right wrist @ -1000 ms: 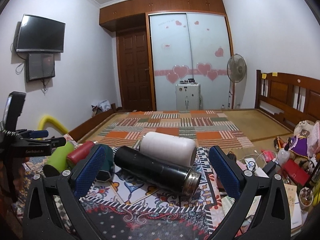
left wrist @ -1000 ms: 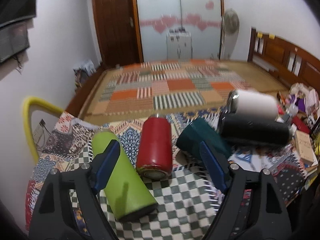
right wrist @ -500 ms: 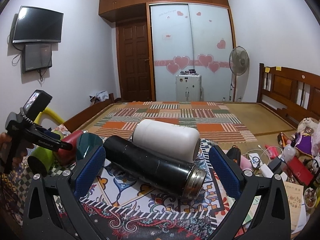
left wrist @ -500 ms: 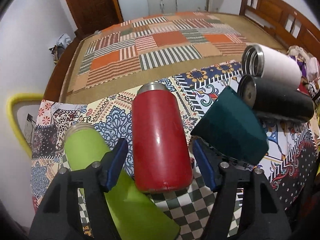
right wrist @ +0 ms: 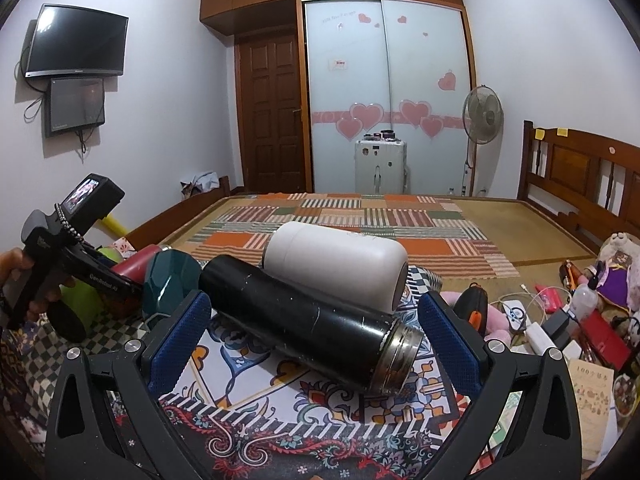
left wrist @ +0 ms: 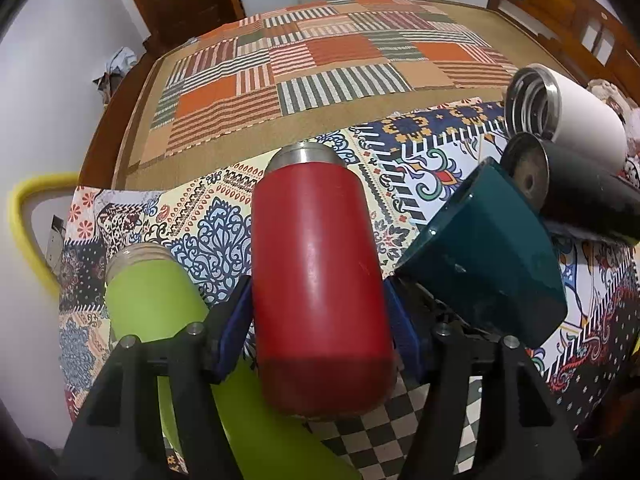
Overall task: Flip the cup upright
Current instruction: 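Close the left tool on the red thermos bottle's body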
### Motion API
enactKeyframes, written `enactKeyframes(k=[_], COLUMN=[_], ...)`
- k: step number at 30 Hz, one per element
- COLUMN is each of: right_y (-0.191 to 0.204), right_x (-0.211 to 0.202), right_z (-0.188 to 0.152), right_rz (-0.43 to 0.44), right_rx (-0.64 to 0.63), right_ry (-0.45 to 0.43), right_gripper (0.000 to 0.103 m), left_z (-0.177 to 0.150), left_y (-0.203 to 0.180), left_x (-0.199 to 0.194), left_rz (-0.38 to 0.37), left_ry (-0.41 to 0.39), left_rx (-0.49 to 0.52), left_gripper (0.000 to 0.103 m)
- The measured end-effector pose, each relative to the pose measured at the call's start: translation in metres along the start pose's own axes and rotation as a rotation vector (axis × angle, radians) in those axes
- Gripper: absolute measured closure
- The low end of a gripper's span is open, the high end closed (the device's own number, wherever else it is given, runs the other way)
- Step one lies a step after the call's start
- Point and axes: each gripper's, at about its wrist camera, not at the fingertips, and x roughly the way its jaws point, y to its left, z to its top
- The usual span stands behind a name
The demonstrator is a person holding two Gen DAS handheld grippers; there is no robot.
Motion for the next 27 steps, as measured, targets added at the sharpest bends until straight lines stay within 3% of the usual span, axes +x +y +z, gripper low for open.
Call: enactKeyframes(k=[12,27], right_y=[0.0,-0.001], right_x=[-0.007,-0.041], right_z=[-0.003,0.006], right_rz=[-0.005,0.004], right_rx=[0.005,0.012], right_ry=[-0.016,-0.078], right_gripper=[0.0,0.0], left_z=[0.003,-0.014], left_y=[0.009,-0.021], left_x=[-0.021,-0.108], left_rz=[-0.031,0.018], left_ry=[-0.027,-0.155], left_rx=[-0.112,-0.059], left_gripper=[0.041,0.041])
